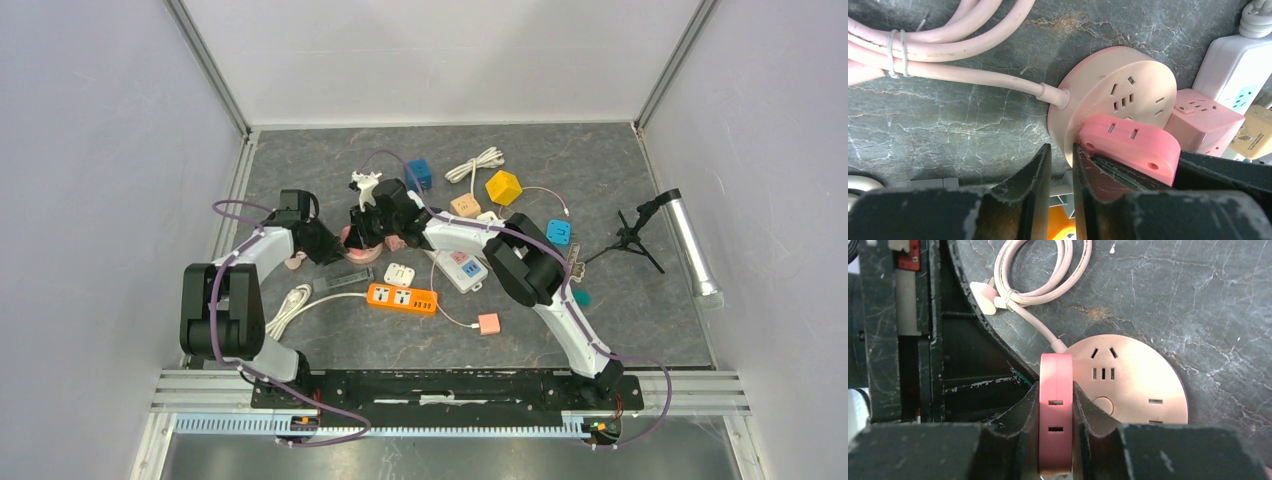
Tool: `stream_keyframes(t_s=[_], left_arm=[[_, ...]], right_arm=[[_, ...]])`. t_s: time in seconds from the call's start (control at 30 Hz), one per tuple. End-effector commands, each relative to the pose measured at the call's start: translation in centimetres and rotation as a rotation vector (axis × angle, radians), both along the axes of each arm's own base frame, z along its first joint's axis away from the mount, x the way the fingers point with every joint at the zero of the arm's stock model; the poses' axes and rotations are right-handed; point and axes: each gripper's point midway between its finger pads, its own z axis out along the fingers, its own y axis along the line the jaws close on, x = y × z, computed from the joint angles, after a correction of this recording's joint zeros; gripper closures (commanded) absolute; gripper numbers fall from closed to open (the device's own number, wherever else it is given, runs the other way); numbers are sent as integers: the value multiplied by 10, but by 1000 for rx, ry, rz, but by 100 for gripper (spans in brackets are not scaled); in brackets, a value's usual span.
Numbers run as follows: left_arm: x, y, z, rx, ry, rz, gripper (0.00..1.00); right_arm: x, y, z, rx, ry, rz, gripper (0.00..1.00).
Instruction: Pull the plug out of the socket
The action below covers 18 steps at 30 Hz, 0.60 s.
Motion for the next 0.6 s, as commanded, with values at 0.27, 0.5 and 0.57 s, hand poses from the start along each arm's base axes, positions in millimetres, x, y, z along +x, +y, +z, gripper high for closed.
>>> stream_keyframes(t_s=[0.27,0.5,0.57], left_arm=[[-51,13,-49,94,266,25,76],[-53,15,-52,104,279,27,77],[-53,15,-52,105,281,27,78]], right_arm=[[29,8,120,229,-278,-49,100],[27,5,127,308,-207,-38,100],[24,7,122,284,-218,-30,100]])
